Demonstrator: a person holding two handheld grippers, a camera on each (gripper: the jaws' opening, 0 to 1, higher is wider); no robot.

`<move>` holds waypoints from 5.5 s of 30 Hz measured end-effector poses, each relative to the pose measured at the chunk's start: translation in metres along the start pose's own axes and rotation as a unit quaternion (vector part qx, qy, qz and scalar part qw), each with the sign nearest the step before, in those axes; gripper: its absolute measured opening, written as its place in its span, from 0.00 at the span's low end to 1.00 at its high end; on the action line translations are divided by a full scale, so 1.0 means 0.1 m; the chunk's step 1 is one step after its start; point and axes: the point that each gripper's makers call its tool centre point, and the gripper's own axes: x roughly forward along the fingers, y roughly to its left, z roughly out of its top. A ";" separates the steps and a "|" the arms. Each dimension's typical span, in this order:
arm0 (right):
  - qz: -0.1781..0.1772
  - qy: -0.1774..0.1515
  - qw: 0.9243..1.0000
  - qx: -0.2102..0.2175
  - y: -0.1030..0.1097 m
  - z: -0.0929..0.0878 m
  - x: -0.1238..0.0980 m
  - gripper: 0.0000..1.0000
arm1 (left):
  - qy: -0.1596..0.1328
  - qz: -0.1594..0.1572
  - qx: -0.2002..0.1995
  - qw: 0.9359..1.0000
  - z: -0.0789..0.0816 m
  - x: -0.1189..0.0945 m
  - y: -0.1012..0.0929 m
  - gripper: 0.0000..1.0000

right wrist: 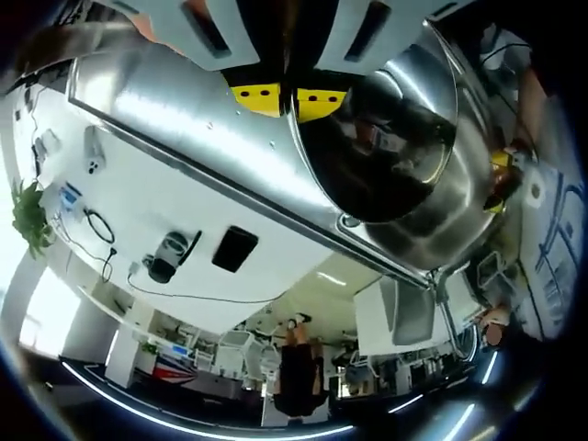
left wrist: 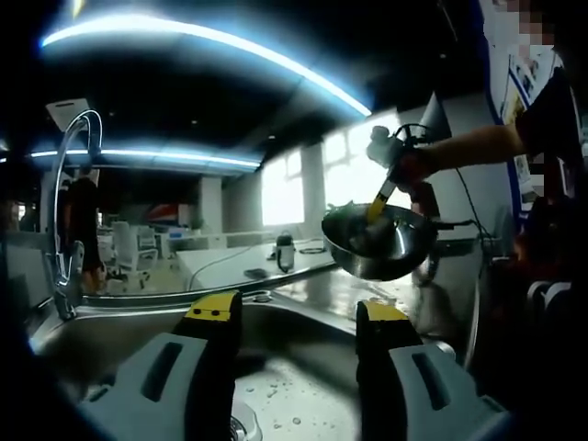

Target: Pick up bowl with dirty water move over sink pour dirty water into sink return bowl to place

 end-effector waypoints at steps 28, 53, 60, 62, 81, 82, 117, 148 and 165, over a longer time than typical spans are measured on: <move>0.013 -0.031 0.999 -0.008 0.26 0.60 0.23 0.00 | -0.012 0.018 -0.007 1.000 0.05 -0.01 0.06 0.53; 0.025 -0.056 0.998 -0.031 0.67 1.05 0.37 0.00 | -0.012 0.033 -0.004 0.999 0.05 -0.02 0.11 0.55; 0.017 -0.072 0.996 -0.044 0.73 1.15 0.40 0.00 | -0.011 0.033 -0.008 0.999 0.04 -0.01 0.13 0.54; 0.016 -0.073 0.996 -0.046 0.73 1.15 0.41 0.00 | -0.011 0.034 -0.008 0.999 0.04 -0.01 0.13 0.54; -0.010 -0.099 0.992 -0.078 0.70 1.32 0.49 0.00 | -0.004 0.036 -0.005 0.999 0.02 -0.01 0.11 0.54; -0.012 -0.101 0.992 -0.080 0.70 1.33 0.48 0.00 | -0.005 0.036 -0.005 0.999 0.02 -0.01 0.11 0.54; -0.093 -0.143 0.964 -0.202 0.82 1.58 0.40 0.00 | -0.002 0.032 -0.006 0.999 0.00 -0.01 0.10 0.53; -0.153 -0.155 0.920 -0.326 0.87 1.66 0.28 0.00 | -0.002 0.032 -0.006 0.999 0.02 -0.03 0.05 0.53; -0.175 -0.162 0.890 -0.389 1.04 1.75 0.31 0.00 | -0.012 0.030 -0.012 0.999 0.06 -0.04 0.04 0.54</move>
